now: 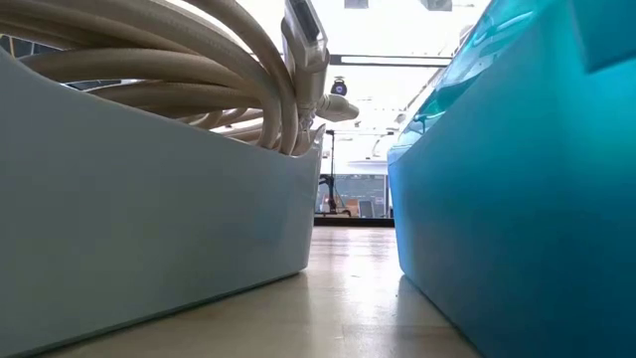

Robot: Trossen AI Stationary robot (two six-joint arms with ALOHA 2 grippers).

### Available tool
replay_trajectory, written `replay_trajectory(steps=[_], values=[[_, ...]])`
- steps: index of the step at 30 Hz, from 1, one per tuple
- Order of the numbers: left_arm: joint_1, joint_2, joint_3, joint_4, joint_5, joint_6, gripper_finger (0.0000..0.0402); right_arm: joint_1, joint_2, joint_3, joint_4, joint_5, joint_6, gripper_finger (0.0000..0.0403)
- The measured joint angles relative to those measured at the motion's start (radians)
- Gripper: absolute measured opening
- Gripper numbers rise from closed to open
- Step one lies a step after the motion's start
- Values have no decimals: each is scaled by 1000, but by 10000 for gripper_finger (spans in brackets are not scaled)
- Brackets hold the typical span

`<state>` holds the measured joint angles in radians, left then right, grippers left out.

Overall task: Pick & Place USB Port
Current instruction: Put the violet USB cable into the blue bin

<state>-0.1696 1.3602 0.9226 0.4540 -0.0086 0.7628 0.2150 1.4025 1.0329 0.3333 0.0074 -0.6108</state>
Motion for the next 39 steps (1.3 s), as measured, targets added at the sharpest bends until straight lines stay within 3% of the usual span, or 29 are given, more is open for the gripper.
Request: replay_trajectory(steps=[7,23,30,39], values=[[0,0,0,-28,-55,0,71,-1,0,0,-8,15,7,25],[0,0,0,-45,-57,0,79,0,0,0,-17,12,8,12],[0,0,-1,-54,-56,-1,76,0,0,0,-22,11,29,16],[0,0,-1,-79,-58,-4,24,3,-1,0,-39,31,27,12]])
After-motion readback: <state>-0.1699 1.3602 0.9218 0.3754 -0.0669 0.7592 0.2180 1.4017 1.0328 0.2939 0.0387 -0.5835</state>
